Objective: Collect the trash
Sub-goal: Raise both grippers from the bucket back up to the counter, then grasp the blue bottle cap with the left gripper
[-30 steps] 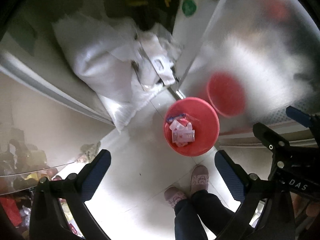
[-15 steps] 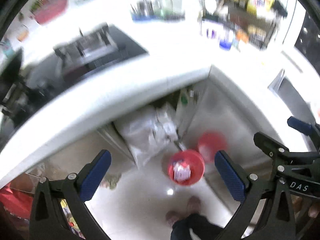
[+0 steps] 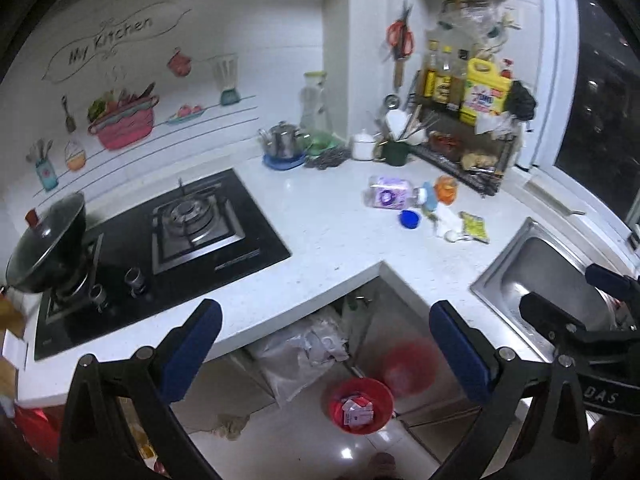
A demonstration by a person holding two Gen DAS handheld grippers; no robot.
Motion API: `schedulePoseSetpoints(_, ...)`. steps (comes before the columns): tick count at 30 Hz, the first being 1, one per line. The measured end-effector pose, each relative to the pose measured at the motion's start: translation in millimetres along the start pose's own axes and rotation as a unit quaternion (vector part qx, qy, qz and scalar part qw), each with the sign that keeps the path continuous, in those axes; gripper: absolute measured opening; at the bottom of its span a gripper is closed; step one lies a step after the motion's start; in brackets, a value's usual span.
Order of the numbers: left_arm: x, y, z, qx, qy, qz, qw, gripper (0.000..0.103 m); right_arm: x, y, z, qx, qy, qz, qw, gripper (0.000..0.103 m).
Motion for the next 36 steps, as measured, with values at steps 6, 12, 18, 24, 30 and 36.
schedulePoseSetpoints(6, -25, -13, 2, -0.004, 0.019, -0.019, 0.9996, 0.103, -24, -11, 9, -0.016, 0.031, -0.011, 0.999, 0.102)
schedulePoseSetpoints(12, -54, -31, -14, 0.001, 0.051, -0.039, 0.9979, 0.103, -45, -21, 10, -0.017, 0.037, -0.032, 0.999, 0.102)
schedulePoseSetpoints(18, -67, -53, -51, 0.011, 0.054, -0.049, 0.9973, 0.103, -62, -34, -11, -0.006, 0.033, -0.050, 0.998, 0.102)
schedulePoseSetpoints(24, -84, -77, -118, 0.053, 0.071, -0.050, 0.9948, 0.103, -79, -56, -66, 0.026, 0.037, -0.050, 0.998, 0.102)
schedulePoseSetpoints(30, -99, -103, -183, 0.092, 0.083, -0.052, 0.9909, 0.103, -101, -80, -117, 0.060, 0.036, -0.052, 0.996, 0.102)
schedulePoseSetpoints(36, -111, -121, -248, 0.137, 0.084, -0.046, 0.9859, 0.103, -123, -99, -169, 0.099, 0.037, -0.057, 0.993, 0.103)
Point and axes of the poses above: each gripper's, at about its wrist camera, not at the fingertips, and z roughly against the way its jaws point, x to its left, y to its underside, the point moved 7 cm from there along -z, roughly the way its jaws point, and after that the axes turned 11 degrees about -z, right-handed, at the moved point
